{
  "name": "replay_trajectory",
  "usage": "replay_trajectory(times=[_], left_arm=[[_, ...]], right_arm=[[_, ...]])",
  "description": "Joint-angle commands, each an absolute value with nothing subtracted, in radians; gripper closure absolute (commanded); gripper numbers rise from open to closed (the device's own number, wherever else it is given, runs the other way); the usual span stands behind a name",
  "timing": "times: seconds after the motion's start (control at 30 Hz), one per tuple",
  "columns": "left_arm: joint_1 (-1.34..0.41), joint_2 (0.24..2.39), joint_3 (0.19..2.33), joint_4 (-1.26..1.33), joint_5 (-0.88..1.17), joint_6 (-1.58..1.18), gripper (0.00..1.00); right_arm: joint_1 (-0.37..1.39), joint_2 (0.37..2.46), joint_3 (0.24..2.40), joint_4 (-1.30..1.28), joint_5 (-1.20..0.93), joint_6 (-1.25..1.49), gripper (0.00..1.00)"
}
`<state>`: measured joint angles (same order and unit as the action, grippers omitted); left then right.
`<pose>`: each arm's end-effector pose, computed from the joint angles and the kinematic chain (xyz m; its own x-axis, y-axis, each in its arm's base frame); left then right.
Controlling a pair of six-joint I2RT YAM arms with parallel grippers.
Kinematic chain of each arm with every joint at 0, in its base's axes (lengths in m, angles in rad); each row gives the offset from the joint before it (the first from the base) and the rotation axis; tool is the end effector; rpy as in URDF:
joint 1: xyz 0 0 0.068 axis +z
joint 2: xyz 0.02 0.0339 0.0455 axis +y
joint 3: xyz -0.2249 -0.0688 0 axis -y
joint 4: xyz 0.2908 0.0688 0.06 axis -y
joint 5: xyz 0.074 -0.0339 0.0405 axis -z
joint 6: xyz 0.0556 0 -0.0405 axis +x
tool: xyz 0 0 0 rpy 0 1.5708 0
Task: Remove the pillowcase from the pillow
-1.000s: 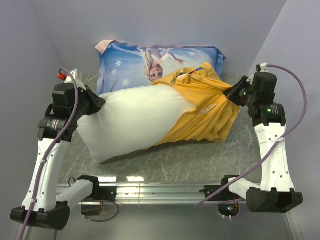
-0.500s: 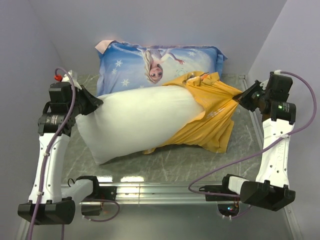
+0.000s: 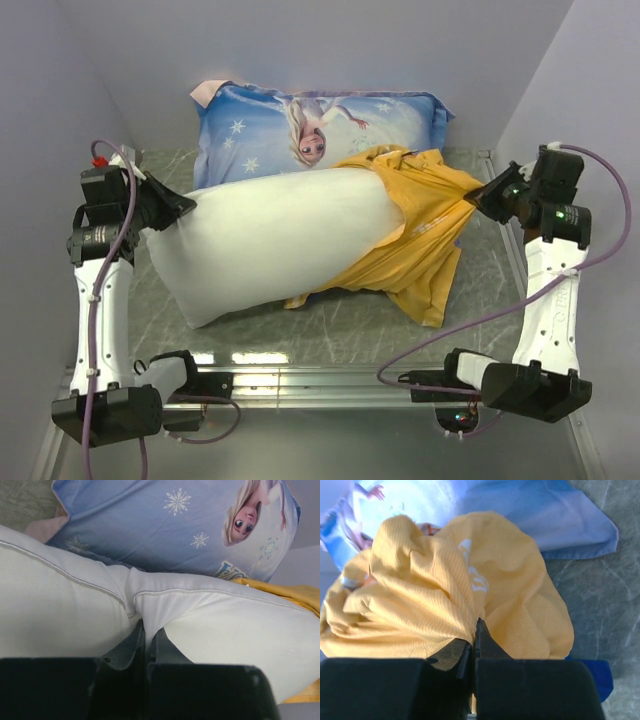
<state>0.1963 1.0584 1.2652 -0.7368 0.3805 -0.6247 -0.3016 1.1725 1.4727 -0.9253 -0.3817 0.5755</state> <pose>0.2889 0.0364 0.3644 -0.4801 -0.6491 -0.5900 -0.1820 0.7317 -0.6569 0.2875 -0.0678 0.3906 -0.4757 0.6769 -0.5616 0.2934 0.7241 0.6242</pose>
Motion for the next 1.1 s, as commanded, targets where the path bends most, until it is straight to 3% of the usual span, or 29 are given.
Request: replay_trajectory(times=[0.0, 0.23, 0.37, 0.47, 0.5, 0.57, 0.6, 0.7, 0.83, 1.07], left_arm=[[0.304, 1.066, 1.256, -0.545, 0.136, -0.581, 1.00], [0.097, 1.120, 1.186, -0.551, 0.002, -0.508, 1.00], [0.055, 1.143, 1.121, -0.516, -0.052, -0.488, 1.00], [0.043, 1.143, 1.104, -0.491, -0.046, -0.489, 0.73], [0.038, 1.141, 1.112, -0.489, -0.043, -0.483, 0.58], [0.025, 1.132, 1.121, -0.477, -0.038, -0.473, 0.45], [0.023, 1.115, 1.141, -0.474, -0.038, -0.466, 0.38], [0.014, 1.091, 1.221, -0.479, -0.051, -0.433, 0.32], [0.005, 1.092, 1.367, -0.549, -0.109, -0.399, 0.30], [-0.129, 1.083, 1.430, -0.591, -0.135, -0.403, 0.27]], right_arm=[[-0.254, 1.157, 1.459, -0.698, -0.002, 0.529, 1.00], [0.171, 1.114, 1.217, -0.571, 0.241, 0.568, 0.75], [0.351, 1.112, 1.178, -0.548, 0.360, 0.552, 0.46], [0.535, 1.077, 1.170, -0.557, 0.486, 0.548, 0.32], [0.593, 1.051, 1.160, -0.555, 0.501, 0.551, 0.30], [0.719, 1.029, 1.112, -0.571, 0.600, 0.590, 0.23], [0.744, 1.005, 1.056, -0.549, 0.598, 0.606, 0.22], [0.865, 0.950, 0.964, -0.512, 0.610, 0.662, 0.18], [0.986, 0.930, 0.839, -0.497, 0.667, 0.768, 0.17], [1.159, 1.005, 0.781, -0.451, 0.695, 0.891, 0.16]])
